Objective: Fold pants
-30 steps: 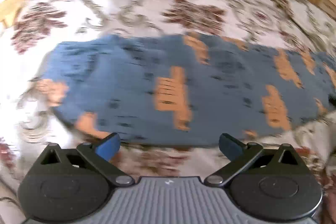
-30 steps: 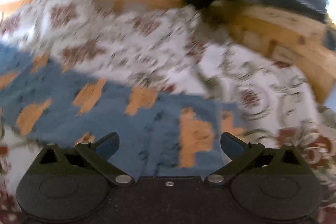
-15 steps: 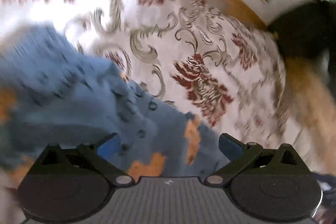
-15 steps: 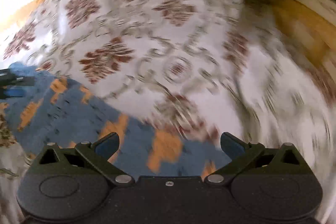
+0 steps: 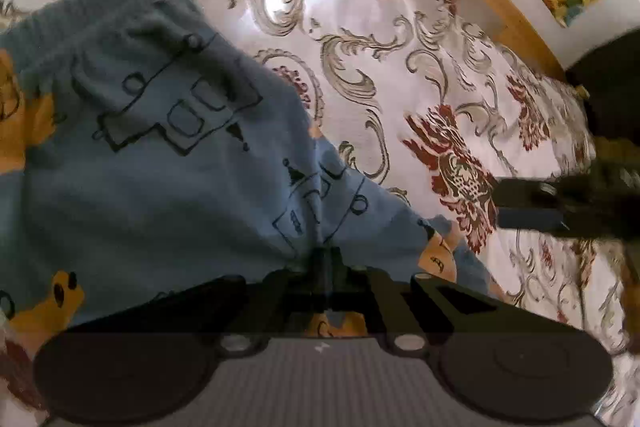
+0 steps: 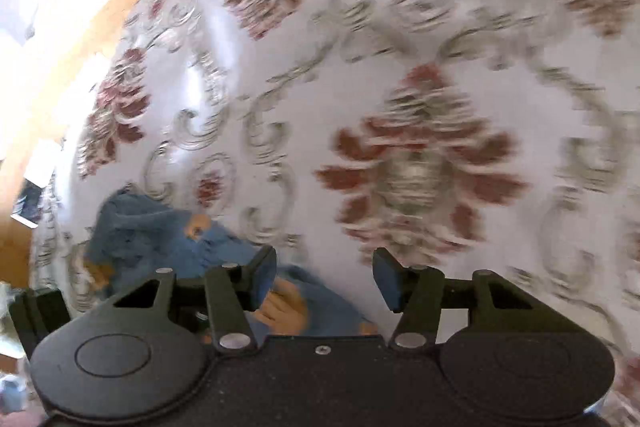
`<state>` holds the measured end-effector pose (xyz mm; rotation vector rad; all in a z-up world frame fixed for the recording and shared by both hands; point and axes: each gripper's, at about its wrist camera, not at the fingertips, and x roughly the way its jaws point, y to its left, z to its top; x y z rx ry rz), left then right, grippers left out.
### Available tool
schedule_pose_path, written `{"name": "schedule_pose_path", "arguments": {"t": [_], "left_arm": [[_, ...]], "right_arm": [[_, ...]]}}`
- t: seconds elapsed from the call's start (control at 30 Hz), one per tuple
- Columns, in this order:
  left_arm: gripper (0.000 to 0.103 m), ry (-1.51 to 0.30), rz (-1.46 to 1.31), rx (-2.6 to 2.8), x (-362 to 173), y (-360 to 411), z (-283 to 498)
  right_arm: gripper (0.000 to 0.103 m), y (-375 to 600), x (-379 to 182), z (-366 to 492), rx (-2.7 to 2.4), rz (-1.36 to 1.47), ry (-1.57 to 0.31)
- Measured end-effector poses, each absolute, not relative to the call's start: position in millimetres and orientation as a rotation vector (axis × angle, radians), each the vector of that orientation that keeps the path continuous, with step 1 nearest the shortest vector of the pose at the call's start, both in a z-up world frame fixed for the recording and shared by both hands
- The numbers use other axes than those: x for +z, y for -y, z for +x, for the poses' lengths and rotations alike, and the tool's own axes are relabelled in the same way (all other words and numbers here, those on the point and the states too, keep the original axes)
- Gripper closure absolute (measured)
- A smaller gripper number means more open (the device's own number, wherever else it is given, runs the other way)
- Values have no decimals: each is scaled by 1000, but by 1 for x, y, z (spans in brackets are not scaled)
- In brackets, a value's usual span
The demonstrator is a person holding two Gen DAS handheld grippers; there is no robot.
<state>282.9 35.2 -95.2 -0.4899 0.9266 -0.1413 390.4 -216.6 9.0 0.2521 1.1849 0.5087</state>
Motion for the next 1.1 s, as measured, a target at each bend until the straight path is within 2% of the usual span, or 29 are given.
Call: {"name": "schedule_pose_path", "arguments": {"t": [0.17, 0.3, 0.33, 0.37, 0.4, 0.43, 0.5, 0.53, 0.6, 0.7, 0.77, 0.87, 0.9, 0.93, 1.0, 1.1], "left_arm": [[100, -930, -506, -163, -95, -40, 283], [100, -953, -500, -176, -93, -41, 286], [98, -957, -502, -182, -92, -42, 285], [92, -956, -506, -197, -90, -42, 286], [74, -953, -507, -220, -88, -40, 286], [52, -944, -500, -251, -86, -37, 285], [30, -922, -457, -302, -80, -27, 281], [24, -913, -417, -311, -78, -20, 279], [21, -899, -326, -319, -77, -6, 275], [23, -869, -197, -316, -79, 9, 269], [32, -841, -73, -297, -81, 23, 265], [60, -786, 68, -270, -82, 39, 254], [74, -785, 72, -275, -80, 41, 253], [83, -784, 81, -282, -79, 42, 251], [89, -781, 107, -281, -77, 46, 247], [91, -796, 77, -280, -72, 42, 246]], "right_arm": [[48, 190, -7, 411, 563, 241, -1311], [58, 178, -18, 415, 546, 243, -1389], [63, 177, -19, 414, 545, 241, -1396], [67, 177, -21, 413, 540, 239, -1400], [77, 177, -22, 412, 537, 243, -1398], [85, 179, -23, 412, 540, 257, -1394], [90, 185, -22, 410, 544, 301, -1385], [92, 189, -21, 409, 550, 342, -1381], [93, 202, -20, 406, 560, 430, -1377], [94, 216, -22, 399, 570, 548, -1373], [94, 224, -23, 396, 575, 602, -1375], [95, 228, -22, 392, 577, 637, -1371], [95, 229, -21, 390, 576, 638, -1367], [95, 230, -20, 389, 574, 639, -1362], [95, 231, -19, 389, 558, 640, -1350], [96, 234, -16, 391, 529, 648, -1309]]}}
